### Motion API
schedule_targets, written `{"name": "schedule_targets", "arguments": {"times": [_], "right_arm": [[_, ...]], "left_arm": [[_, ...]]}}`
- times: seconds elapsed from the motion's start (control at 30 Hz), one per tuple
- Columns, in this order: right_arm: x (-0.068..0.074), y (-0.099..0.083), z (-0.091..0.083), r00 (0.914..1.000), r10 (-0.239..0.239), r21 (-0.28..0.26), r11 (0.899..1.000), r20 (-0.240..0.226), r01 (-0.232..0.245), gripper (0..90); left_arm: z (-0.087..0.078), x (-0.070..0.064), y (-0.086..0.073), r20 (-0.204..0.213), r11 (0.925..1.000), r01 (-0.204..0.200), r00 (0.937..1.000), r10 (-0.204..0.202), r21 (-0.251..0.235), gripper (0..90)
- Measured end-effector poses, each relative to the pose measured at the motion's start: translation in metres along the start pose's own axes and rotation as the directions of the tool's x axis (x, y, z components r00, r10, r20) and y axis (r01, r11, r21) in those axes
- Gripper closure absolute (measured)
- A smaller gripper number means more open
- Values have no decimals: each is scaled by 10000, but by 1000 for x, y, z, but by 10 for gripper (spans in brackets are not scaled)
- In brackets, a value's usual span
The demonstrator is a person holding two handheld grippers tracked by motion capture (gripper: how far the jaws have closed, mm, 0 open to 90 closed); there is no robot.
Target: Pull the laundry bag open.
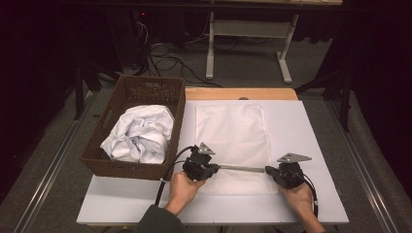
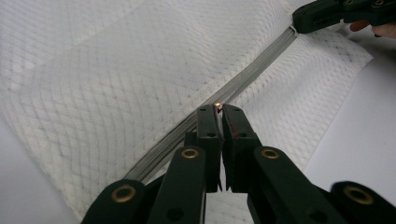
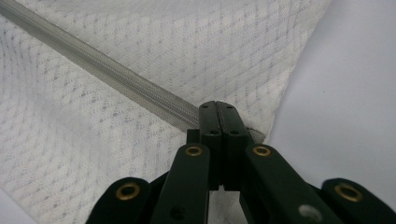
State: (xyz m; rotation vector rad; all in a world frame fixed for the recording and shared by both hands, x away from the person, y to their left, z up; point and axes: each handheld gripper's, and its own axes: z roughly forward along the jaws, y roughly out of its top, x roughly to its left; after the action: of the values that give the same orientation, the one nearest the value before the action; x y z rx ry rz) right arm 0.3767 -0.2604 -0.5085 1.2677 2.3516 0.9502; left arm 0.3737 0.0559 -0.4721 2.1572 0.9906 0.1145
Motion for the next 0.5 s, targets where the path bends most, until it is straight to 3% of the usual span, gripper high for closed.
{"name": "schedule_targets", "arguments": {"times": [0.5], "right_arm": [[0, 0, 0, 10000, 19, -7, 10000, 15, -19, 900]], "left_arm": [[-12, 10, -11, -403, 9998, 178, 9990, -180, -52, 862]]}}
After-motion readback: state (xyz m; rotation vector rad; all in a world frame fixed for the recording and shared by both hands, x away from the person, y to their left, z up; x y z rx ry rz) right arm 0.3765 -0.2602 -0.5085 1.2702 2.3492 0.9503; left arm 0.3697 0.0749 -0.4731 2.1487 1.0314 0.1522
